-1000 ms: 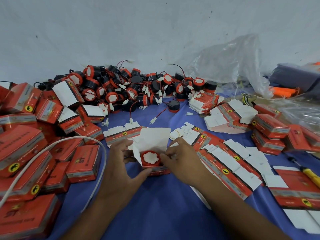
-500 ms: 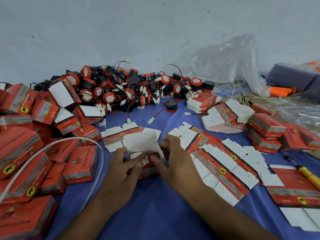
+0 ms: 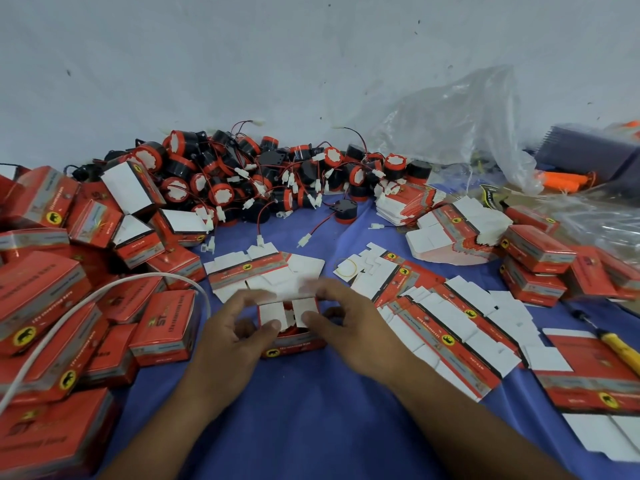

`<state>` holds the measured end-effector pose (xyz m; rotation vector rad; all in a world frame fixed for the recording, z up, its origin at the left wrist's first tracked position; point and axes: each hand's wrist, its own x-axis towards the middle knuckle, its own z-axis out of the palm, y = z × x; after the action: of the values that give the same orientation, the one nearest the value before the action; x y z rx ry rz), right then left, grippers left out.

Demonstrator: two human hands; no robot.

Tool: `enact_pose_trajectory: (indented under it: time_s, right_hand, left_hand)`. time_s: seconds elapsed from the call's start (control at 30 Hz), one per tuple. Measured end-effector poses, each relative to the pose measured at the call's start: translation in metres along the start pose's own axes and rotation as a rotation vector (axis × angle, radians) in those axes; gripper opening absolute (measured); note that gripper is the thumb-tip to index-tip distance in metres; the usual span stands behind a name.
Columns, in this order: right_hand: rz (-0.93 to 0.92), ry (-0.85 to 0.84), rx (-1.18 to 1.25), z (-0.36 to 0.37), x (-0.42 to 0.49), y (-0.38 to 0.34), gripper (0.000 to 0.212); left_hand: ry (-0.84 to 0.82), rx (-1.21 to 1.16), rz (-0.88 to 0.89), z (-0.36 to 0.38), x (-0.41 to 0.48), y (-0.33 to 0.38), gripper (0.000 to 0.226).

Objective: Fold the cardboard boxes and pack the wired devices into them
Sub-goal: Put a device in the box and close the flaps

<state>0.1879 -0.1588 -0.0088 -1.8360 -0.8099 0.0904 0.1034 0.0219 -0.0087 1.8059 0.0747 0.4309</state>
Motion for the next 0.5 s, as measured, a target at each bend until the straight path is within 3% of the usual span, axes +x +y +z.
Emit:
enact_pose_trajectory:
  time_s: [0.07,0.13,0.27,0.5]
  right_hand:
    - [-0.053,-0.065,-0.114,-0.0048,-0.0012,0.0038,0.034]
    - [-0.072,-0.113,-0.168,-0.0073,-0.0022,0.0067,0.042]
    - [-0.072,-0.092,-0.127,-0.0090,-0.0012,0.0091,0.045]
    - [-0.085,-0.059,-0.058,-0.0103,0.0017,0.0062,0.028]
  left_hand:
    - [0.009,0.063,0.004,-0.0030,-0.0003,-0.0003,0.039]
    - [-0.015,0.089,0.012,-0.0043,-0.0016,0.0002,0.037]
    - [-0.152,0.108,-0.018,-0.0080,-0.0028,-0.0003,0.044]
    - [-0.068,0.153,0.058,-0.0062,-0.0023,0.0025,0.030]
